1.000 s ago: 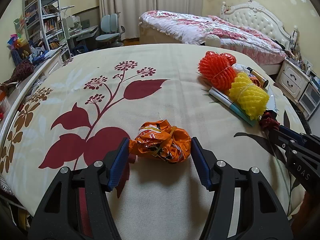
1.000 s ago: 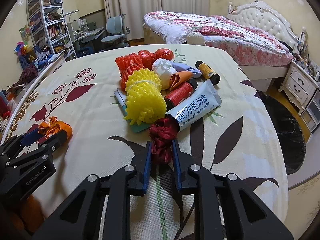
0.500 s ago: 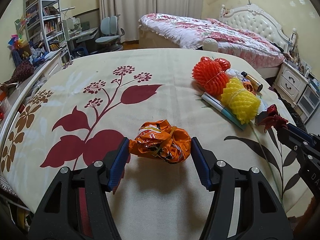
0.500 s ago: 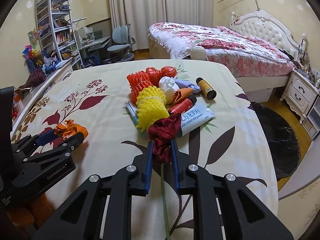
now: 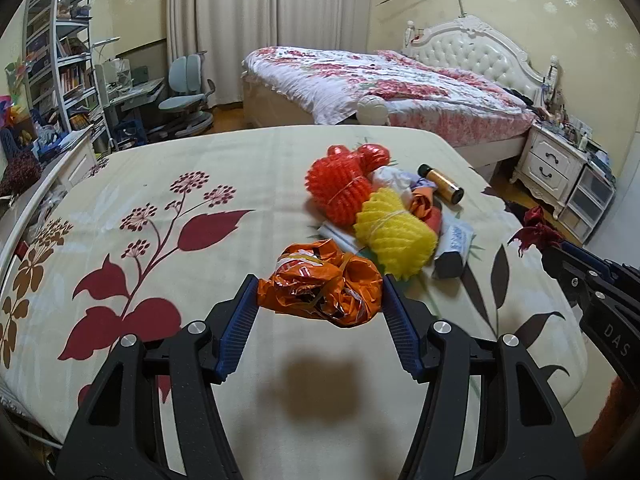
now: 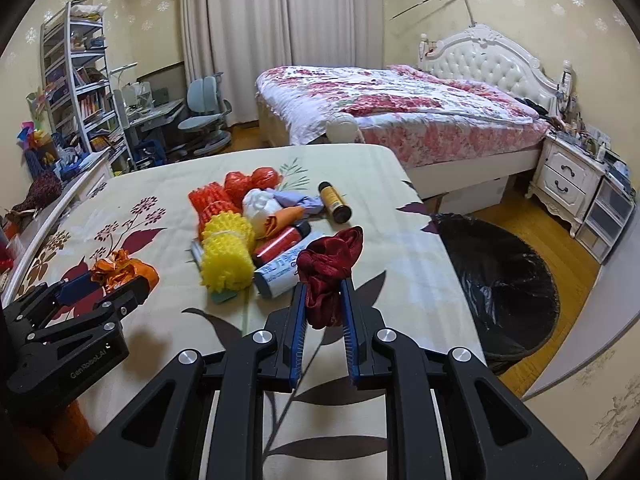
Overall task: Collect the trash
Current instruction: 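Carry the orange wrapper and dark red cloth in both tools over the black bin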
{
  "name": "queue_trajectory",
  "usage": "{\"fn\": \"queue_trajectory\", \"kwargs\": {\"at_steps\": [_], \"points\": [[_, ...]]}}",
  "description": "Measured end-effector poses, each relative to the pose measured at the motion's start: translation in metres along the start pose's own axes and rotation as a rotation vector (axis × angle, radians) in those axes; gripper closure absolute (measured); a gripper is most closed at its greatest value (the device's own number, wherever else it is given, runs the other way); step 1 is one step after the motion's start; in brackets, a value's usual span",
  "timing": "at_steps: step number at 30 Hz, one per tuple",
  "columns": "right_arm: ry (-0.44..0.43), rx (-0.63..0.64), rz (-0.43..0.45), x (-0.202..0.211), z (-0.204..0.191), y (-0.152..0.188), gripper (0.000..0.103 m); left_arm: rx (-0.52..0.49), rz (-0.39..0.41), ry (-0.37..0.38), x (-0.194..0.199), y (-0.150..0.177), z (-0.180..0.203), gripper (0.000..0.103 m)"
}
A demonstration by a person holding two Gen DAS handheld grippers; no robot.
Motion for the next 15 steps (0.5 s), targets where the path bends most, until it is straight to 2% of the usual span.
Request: {"fn": "queue_trajectory", "kwargs": {"at_steps": [8,15], "points": [[0.087,-0.076,0.064,0.009,0.05,-0.021,0.085,-0.067,0.063,0.089,-0.001,-0.036,0.049,0.043],[0.157,-0.122,0.1,0.004,0.094,-0.038,0.085,-0.128,0.101,0.154,-0.018,-0.067,0.101,0.043]]}}
Point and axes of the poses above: each gripper's, at about its wrist camera, not at the fingertips, and x roughly against the way its jaws point, z to its right, y to its underside, the point moved 2 cm from there along -x, roughly the way its jaws point, and after that the axes turned 14 degrees about -x, right-handed, at the moved point
